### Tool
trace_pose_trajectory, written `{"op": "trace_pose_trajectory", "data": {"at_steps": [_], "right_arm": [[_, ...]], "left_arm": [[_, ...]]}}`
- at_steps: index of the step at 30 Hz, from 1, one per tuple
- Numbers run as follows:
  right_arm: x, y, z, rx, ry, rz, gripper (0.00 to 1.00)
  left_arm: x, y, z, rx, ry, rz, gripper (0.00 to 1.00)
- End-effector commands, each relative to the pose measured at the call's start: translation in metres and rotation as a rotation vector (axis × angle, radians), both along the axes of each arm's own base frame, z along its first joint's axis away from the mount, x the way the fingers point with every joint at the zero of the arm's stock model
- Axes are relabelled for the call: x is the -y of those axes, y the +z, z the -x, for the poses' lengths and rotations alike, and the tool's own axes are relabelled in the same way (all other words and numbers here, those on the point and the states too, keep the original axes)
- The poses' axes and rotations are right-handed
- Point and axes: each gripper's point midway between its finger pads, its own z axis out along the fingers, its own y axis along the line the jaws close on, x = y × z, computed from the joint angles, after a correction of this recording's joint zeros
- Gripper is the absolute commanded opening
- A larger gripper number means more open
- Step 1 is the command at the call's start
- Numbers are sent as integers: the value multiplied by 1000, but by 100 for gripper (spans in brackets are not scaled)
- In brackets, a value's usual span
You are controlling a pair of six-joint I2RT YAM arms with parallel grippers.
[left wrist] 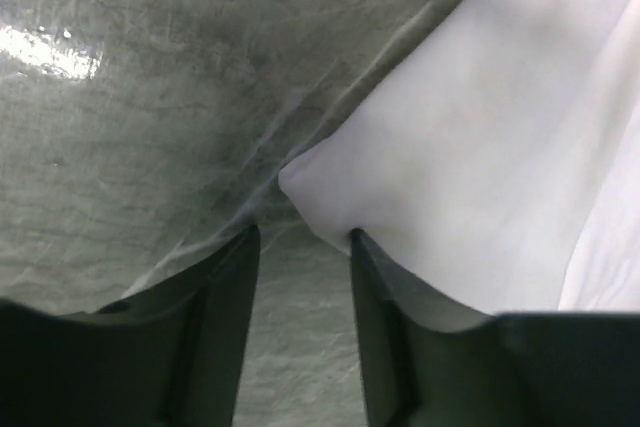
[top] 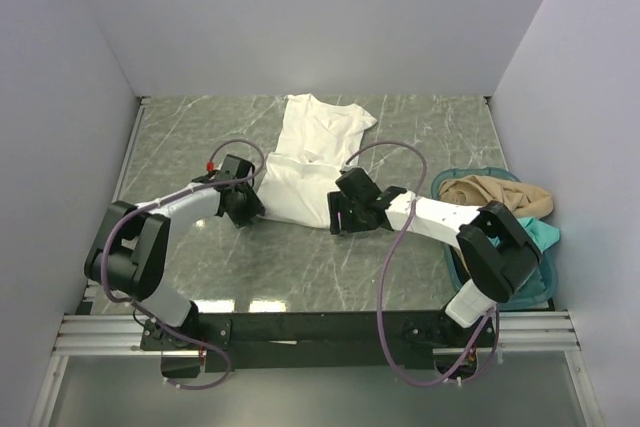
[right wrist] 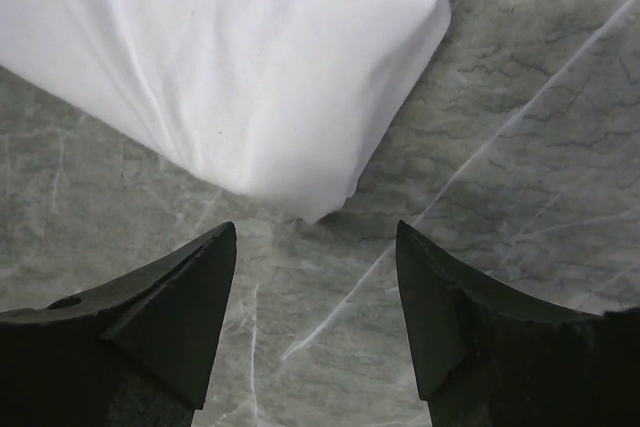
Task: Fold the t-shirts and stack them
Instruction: Fold the tshirt
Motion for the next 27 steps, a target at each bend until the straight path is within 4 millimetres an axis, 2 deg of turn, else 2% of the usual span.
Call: {"op": "trace_pose_trajectory", "data": {"at_steps": [1, 5, 10, 14, 15, 17, 18, 20, 23, 25, 27], "right_arm": [[-9, -2, -9, 15, -19, -22, 71], [-11, -12, -12, 5, -28, -16, 69], [-11, -17, -19, 8, -36, 16, 57], [-17, -17, -17, 3, -14, -14, 44], [-18, -16, -16, 3, -3, -23, 35], [-23, -14, -12, 4, 24, -47, 26], [-27, -13, -9, -3, 50, -65, 13], [-33, -7, -3, 2, 87, -88, 0], [-38, -2, 8, 16, 136, -83, 0], [-38, -2, 18, 7, 155, -76, 0], [-38, -1, 39, -7, 186, -75, 0]], "left_arm": [[3, -1, -11, 13, 0, 22, 46], [-1, -9, -9, -11, 5, -2, 34], [-2, -16, -9, -28, 3, -1, 20], [-1, -20, -10, -43, -3, -1, 1], [0, -20, -11, -41, -4, 3, 1], [1, -18, -10, -37, -13, 10, 1], [1, -17, -10, -34, -11, 9, 1], [-4, -13, -8, -22, 4, -6, 1], [-11, -6, -2, -4, 24, -22, 1], [-17, -3, 11, -12, 29, -29, 1], [-26, -1, 28, -9, 41, -46, 1]]}}
